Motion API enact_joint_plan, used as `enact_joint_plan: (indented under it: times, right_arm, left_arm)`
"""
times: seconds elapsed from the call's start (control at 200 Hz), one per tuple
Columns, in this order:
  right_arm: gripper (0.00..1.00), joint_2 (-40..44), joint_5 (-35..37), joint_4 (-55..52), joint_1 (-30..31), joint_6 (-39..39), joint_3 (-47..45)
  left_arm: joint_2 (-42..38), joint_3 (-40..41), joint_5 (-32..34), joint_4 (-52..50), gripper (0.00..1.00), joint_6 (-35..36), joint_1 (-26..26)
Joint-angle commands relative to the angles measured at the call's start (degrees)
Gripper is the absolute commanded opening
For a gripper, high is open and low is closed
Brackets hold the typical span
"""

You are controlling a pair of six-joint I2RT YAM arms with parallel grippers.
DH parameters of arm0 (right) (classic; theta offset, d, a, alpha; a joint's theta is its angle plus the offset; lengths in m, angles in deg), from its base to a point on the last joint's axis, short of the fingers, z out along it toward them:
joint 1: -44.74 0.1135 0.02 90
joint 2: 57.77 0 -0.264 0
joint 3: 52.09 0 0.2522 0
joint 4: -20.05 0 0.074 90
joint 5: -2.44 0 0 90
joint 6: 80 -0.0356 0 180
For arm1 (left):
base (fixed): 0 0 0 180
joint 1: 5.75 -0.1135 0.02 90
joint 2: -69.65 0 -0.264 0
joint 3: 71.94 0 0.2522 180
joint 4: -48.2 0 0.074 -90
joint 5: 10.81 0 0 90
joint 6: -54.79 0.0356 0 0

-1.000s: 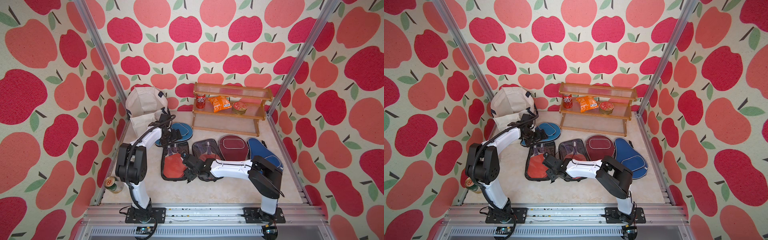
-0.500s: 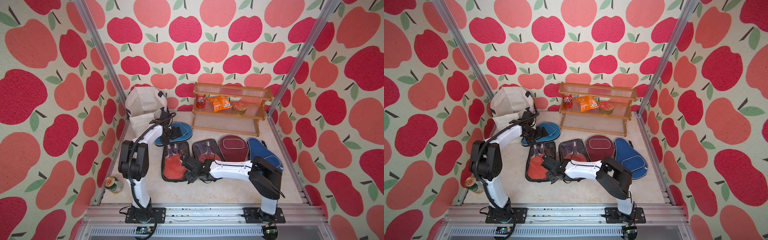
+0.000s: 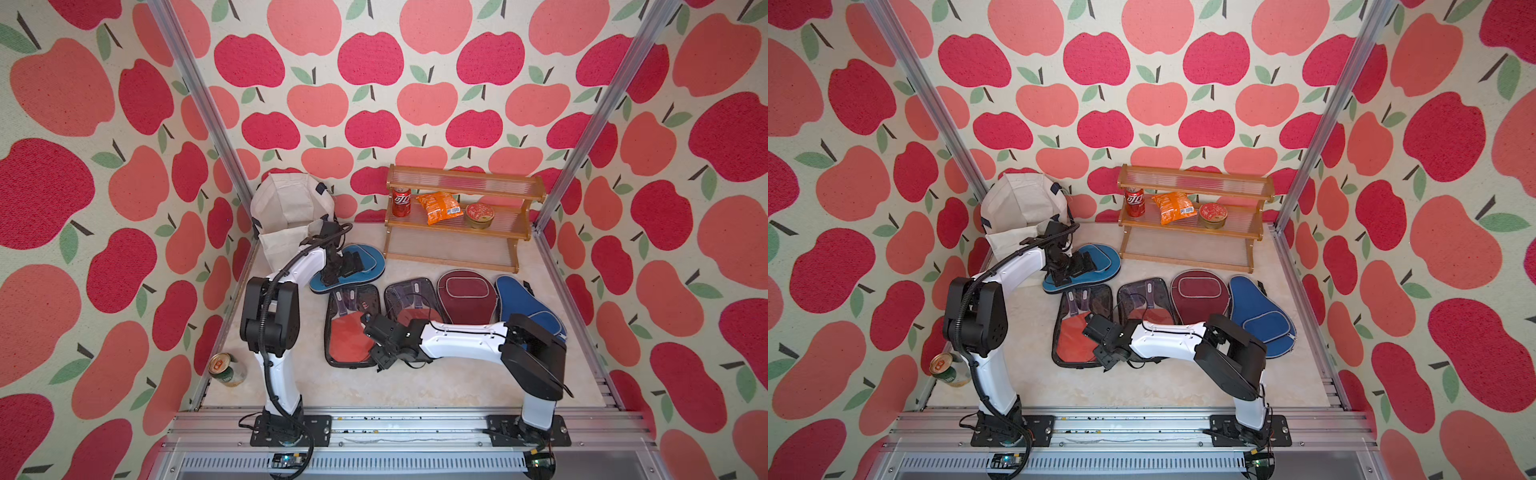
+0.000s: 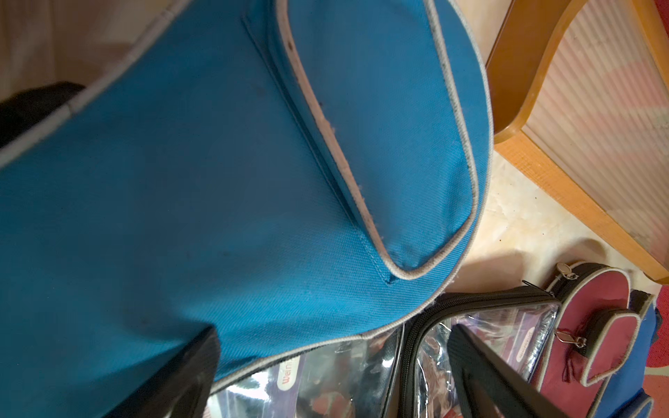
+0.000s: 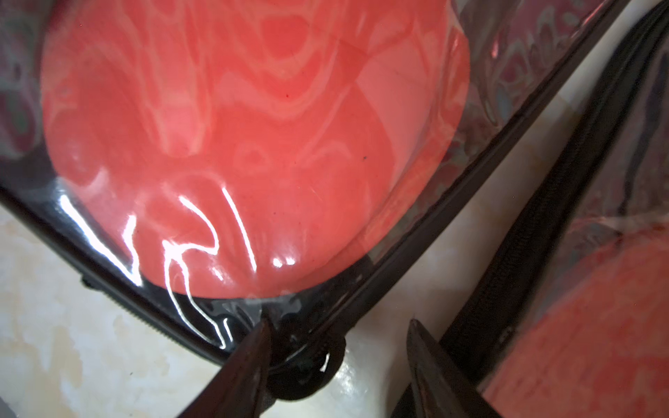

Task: Remove the ping pong set from the canvas bag
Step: Adjust the ping pong set at the center of the board.

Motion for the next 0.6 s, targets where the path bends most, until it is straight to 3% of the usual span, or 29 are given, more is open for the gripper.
enact_joint_plan:
  times: [0.0,0.595]
  right_arm:
    - [0.61,1.0,-2.3,-5.6,0.8,-1.0,-1.5]
    - [0.61,10.2,-1.4,-3.7,1.5,-0.8,-7.3]
  left_arm:
    - [1.1,-1.7,1.0,-0.9,0.97,1.3,-0.5]
    - [2.3,-1.9,0.3,-0.3,0.97,1.3,-1.2]
